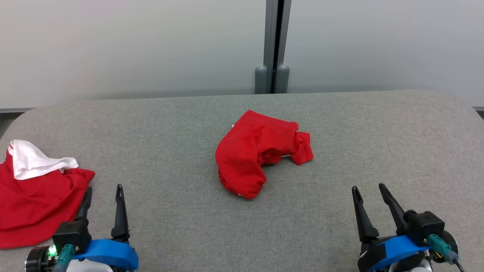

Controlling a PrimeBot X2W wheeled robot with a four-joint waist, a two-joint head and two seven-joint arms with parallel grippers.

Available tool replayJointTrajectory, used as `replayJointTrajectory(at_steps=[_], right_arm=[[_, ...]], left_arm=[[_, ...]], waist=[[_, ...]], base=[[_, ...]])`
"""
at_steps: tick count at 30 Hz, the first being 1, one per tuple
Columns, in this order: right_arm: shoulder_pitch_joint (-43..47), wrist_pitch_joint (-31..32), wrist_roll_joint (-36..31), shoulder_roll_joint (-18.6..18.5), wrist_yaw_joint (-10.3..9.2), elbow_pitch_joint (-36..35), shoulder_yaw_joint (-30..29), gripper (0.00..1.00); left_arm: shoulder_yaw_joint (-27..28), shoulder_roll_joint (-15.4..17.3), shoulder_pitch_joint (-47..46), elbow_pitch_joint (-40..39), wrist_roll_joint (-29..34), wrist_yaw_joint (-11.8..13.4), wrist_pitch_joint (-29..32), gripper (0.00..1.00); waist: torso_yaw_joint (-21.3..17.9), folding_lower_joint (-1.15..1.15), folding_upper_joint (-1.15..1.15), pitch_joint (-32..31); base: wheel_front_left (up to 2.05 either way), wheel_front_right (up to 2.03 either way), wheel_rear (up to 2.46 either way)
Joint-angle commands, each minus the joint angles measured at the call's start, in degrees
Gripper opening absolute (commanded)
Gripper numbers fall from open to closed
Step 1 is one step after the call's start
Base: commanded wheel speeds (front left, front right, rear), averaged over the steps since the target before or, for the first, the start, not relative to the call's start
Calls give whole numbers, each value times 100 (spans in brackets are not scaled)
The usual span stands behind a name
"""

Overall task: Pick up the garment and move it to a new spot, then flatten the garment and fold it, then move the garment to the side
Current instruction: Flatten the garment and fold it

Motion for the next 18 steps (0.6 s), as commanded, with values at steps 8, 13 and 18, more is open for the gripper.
replayJointTrajectory(at_steps=[8,13,18], right_arm=[[48,-18,52,-29,3,34,-3,100],[80,-18,52,-29,3,55,9,100],[93,-18,32,-29,3,60,18,100]], left_arm=[[115,-34,-43,22,98,-49,-27,100],[175,-71,-5,41,141,-81,-27,100],[184,-114,50,19,189,-89,-27,100]], waist=[[-17,0,0,-62],[-30,0,0,-114],[-47,0,0,-135]], base=[[0,0,0],[0,0,0],[0,0,0]])
